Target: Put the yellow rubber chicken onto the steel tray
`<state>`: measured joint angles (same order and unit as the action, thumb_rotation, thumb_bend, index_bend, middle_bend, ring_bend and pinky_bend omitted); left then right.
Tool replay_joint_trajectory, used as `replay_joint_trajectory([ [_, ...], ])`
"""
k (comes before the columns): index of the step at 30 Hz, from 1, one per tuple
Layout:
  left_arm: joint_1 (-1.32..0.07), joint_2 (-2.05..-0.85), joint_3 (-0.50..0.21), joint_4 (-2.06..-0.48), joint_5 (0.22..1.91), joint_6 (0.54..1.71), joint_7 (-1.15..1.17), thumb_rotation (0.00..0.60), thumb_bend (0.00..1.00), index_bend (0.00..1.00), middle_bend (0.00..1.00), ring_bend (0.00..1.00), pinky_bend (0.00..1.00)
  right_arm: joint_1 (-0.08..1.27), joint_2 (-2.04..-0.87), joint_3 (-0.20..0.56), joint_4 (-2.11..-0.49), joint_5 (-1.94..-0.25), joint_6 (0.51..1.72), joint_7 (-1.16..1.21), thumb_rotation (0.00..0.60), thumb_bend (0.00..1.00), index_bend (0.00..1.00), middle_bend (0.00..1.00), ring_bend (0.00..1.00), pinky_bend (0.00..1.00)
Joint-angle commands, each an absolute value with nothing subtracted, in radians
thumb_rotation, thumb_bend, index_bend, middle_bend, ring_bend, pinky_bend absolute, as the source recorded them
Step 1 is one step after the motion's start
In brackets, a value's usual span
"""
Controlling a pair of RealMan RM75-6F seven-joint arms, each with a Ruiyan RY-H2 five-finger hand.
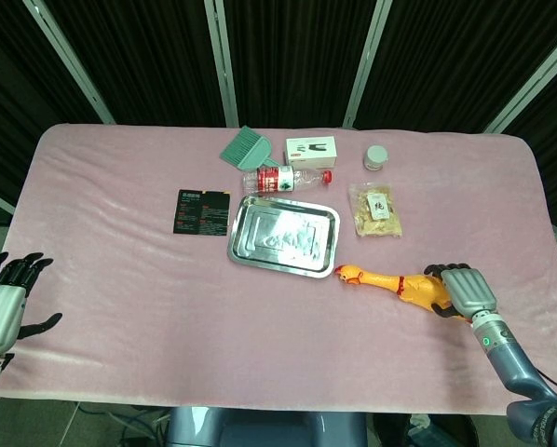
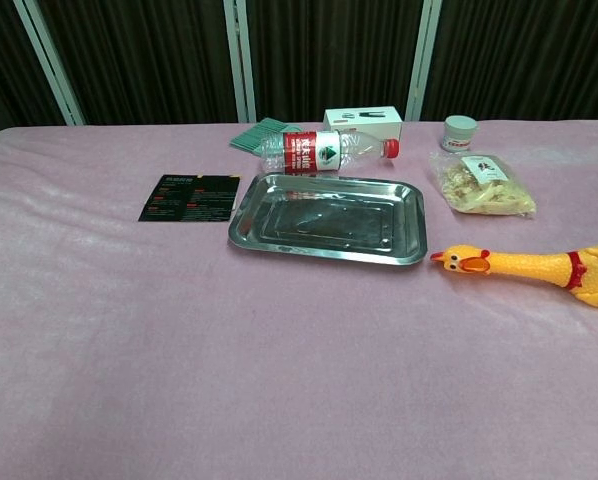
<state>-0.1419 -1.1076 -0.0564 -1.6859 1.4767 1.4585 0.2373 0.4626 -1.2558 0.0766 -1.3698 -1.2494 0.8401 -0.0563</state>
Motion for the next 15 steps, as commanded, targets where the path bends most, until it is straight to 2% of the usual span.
replay_joint_trajectory([
  [1, -0.141, -1.109, -0.056, -1.683, 1.475, 1.458, 0.236, 0.6, 0.05, 0.2, 0.16, 0.17, 0.1, 0.467, -1.265, 0.078, -1.363, -1.245, 0.839, -0.058, 0.6, 0.3, 0.38, 0.4, 0.34, 0.31],
  [5, -0.14, -1.109, -0.055, -1.679, 1.472, 1.456, 0.233, 0.6, 0.05, 0.2, 0.16, 0.17, 0.1, 0.474, -1.282, 0.08, -1.347, -1.238, 0.836, -0.059, 0.6, 0.3, 0.59, 0.54, 0.47, 0.45],
  [9, -0.139, -1.108, -0.055, -1.676, 1.47, 1.457, 0.229, 0.6, 0.05, 0.2, 0.16, 0.17, 0.1, 0.473, -1.297, 0.082, -1.337, -1.245, 0.853, -0.054, 0.6, 0.3, 0.83, 0.73, 0.66, 0.64],
  [15, -0.153, -1.105, -0.051, -1.679, 1.489, 1.44, 0.218, 0.6, 0.05, 0.21, 0.16, 0.17, 0.1, 0.457, -1.279, 0.085, -1.368, -1.303, 0.917, 0.013, 0.6, 0.3, 0.95, 0.81, 0.75, 0.74],
])
